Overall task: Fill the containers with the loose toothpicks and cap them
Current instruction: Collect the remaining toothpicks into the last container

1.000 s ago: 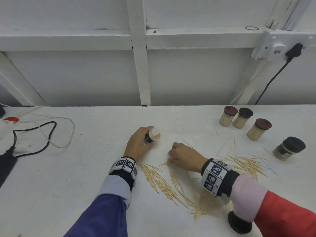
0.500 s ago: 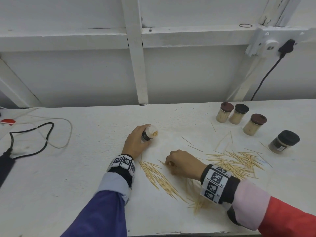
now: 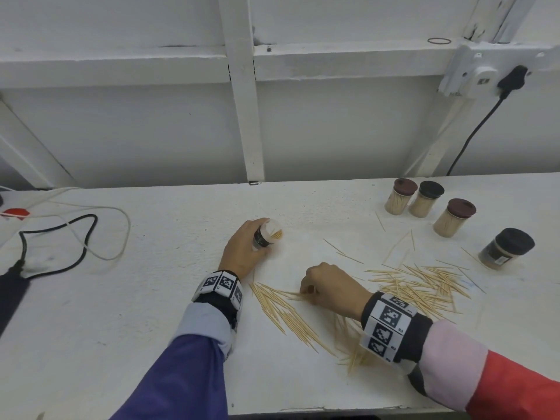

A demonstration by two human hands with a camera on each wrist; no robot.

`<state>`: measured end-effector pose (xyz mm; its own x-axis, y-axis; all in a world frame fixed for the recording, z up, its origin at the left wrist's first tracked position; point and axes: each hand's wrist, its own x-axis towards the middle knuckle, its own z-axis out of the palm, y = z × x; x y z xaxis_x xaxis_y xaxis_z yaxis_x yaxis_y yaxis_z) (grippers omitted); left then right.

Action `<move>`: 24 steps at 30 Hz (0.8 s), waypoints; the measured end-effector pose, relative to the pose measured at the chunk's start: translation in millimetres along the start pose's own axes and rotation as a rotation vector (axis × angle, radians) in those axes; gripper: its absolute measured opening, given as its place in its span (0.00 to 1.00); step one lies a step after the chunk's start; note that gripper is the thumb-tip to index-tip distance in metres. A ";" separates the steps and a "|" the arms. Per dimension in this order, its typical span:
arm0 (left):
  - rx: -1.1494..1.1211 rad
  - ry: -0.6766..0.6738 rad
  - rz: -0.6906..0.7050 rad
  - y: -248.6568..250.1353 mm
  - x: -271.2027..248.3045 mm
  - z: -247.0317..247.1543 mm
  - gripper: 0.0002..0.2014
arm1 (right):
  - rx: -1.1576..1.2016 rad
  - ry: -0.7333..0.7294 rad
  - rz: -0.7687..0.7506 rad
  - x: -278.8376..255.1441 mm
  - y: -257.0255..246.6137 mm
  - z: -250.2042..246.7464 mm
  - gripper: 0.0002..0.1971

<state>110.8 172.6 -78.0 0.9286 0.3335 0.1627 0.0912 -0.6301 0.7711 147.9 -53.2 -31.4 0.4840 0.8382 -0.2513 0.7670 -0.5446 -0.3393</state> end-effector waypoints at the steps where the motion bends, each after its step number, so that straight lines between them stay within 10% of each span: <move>1: 0.001 0.000 0.002 0.3 -0.3 0.2 0.28 | -0.020 0.004 0.003 1.0 1.2 1.4 0.13; 24: -0.005 -0.008 0.036 -0.1 0.3 1.8 0.29 | -0.152 -0.033 0.039 -1.1 3.0 -8.1 0.06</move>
<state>111.7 171.5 -79.1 0.9340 0.3054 0.1854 0.0562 -0.6380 0.7680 153.1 -55.6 -24.7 0.5027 0.8136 -0.2922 0.8039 -0.5642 -0.1880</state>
